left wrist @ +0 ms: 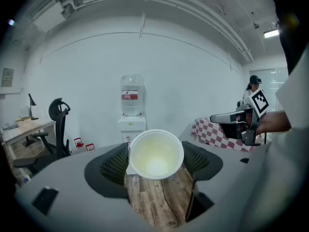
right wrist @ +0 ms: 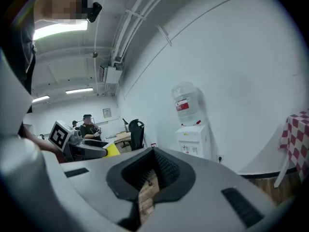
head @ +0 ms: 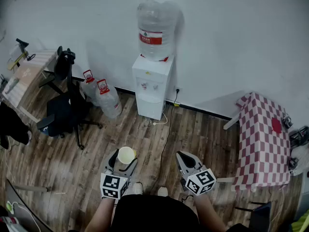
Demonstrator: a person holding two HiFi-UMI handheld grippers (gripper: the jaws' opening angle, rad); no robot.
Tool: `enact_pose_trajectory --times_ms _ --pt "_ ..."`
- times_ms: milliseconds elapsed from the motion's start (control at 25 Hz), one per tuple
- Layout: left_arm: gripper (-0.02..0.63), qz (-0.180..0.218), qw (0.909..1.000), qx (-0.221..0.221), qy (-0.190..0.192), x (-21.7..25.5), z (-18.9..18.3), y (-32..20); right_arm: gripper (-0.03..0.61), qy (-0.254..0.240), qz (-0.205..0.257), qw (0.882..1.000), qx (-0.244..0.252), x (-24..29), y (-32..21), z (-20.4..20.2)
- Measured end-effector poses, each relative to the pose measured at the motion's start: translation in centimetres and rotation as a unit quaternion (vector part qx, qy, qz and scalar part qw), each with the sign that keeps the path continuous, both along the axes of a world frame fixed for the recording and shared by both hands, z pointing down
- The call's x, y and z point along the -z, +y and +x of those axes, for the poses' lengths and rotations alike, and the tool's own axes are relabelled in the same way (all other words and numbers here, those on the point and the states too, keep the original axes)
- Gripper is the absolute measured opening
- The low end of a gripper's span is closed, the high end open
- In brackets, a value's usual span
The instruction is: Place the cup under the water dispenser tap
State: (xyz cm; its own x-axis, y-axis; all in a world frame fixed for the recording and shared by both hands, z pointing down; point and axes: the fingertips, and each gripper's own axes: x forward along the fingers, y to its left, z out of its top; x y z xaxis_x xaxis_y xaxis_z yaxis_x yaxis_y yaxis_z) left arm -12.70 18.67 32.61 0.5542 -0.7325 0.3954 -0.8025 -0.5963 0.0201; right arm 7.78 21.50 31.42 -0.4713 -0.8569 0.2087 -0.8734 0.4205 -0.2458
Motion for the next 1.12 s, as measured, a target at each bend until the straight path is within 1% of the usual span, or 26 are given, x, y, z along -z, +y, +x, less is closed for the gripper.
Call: enact_pose_trajectory --times_ms 360,680,840,1000,1120 --pt "0.359 0.002 0.9999 -0.013 0.006 0.1 0.4 0.1 0.011 -0.001 0.001 1.0 -0.014 0.0 0.9 -0.3" --pt "0.359 0.001 1.0 -0.004 0.006 0.1 0.6 -0.1 0.011 -0.003 0.003 1.0 0.004 0.2 1.0 -0.3" --pt "0.359 -0.003 1.0 0.001 -0.001 -0.3 1.1 0.4 0.011 0.008 -0.002 1.0 0.021 -0.5 1.8 -0.1" --pt "0.359 -0.007 1.0 0.005 -0.005 -0.7 2.0 1.2 0.011 0.005 -0.007 1.0 0.026 -1.1 2.6 0.8" --pt "0.359 -0.002 1.0 0.007 -0.004 -0.3 3.2 2.0 0.011 0.001 -0.011 1.0 0.025 -1.6 3.3 2.1"
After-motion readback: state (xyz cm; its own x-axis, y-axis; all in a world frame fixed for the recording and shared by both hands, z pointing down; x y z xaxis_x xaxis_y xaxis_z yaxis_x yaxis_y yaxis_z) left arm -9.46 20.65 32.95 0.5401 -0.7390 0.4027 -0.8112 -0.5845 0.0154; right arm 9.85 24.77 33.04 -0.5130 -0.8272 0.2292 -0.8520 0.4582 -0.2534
